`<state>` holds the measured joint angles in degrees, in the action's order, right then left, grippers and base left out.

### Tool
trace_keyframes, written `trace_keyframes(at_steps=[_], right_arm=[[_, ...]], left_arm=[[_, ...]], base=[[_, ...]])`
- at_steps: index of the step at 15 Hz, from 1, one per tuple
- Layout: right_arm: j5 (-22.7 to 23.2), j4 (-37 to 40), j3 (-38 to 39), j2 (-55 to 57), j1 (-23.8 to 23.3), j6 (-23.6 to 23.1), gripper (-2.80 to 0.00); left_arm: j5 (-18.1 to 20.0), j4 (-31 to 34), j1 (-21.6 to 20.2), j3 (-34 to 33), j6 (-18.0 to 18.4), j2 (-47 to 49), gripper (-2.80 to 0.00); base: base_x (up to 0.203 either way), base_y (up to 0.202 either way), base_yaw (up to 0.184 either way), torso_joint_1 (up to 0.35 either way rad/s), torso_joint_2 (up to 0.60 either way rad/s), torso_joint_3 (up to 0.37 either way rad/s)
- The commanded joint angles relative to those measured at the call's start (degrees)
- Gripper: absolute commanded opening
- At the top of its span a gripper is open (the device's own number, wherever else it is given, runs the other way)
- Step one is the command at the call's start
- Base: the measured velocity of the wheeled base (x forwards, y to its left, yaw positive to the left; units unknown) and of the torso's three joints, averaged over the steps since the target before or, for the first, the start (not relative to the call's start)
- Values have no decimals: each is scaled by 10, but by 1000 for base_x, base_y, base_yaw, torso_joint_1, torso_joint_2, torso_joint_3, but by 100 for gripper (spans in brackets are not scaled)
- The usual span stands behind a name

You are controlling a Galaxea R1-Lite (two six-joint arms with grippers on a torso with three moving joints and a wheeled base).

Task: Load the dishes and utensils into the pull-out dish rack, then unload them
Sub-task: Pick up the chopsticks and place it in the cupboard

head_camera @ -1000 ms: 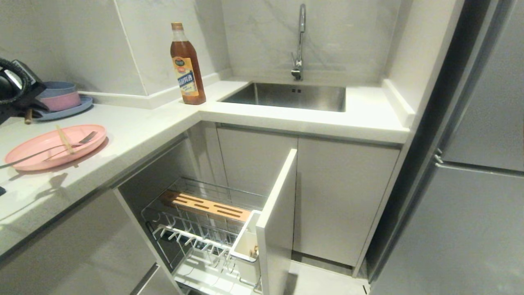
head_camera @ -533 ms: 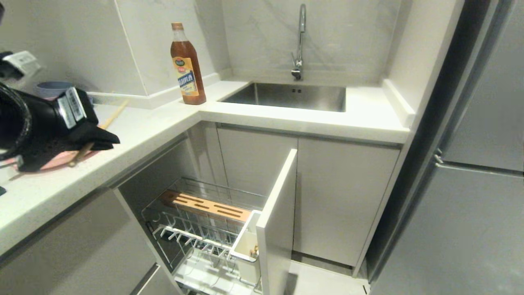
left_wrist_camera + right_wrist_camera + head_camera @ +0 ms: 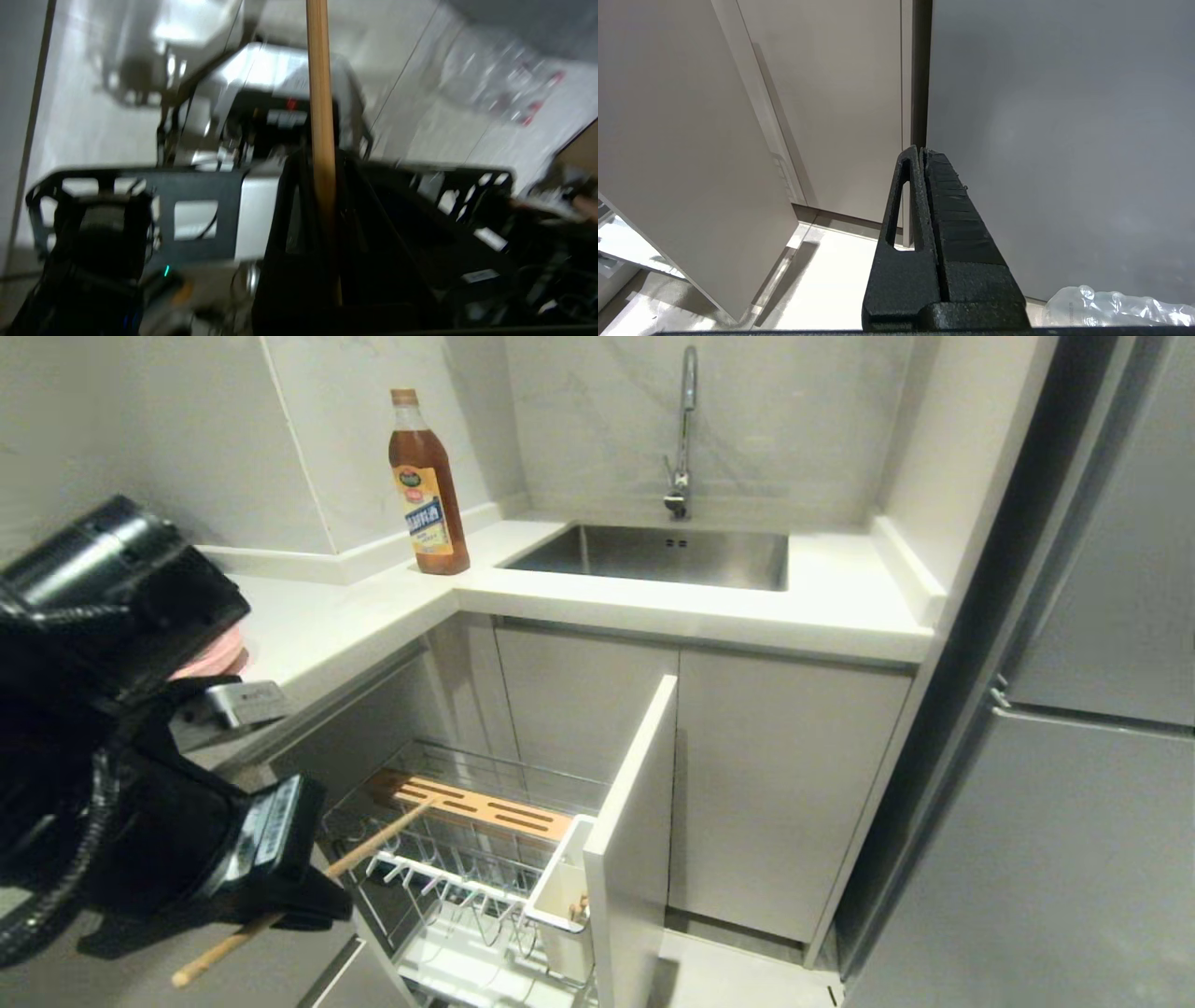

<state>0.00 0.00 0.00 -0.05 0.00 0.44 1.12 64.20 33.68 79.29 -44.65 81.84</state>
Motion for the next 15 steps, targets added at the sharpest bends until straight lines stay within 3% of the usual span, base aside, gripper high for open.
trace_keyframes(at_steps=[1,5,12,15], right_arm=[[0,0,0,0,0,0,-280],[0,0,0,0,0,0,-280],[0,0,0,0,0,0,-280],[0,0,0,0,0,0,-280]], left_arm=[[16,10,1,-5,-1,46,-280],[47,12,-8,9,15,154,-280],[64,8,-27,76,31,299,-280],[122,8,-36,99,49,332,-280]], base=[[0,0,0,0,0,0],[0,0,0,0,0,0],[0,0,0,0,0,0],[0,0,0,0,0,0]])
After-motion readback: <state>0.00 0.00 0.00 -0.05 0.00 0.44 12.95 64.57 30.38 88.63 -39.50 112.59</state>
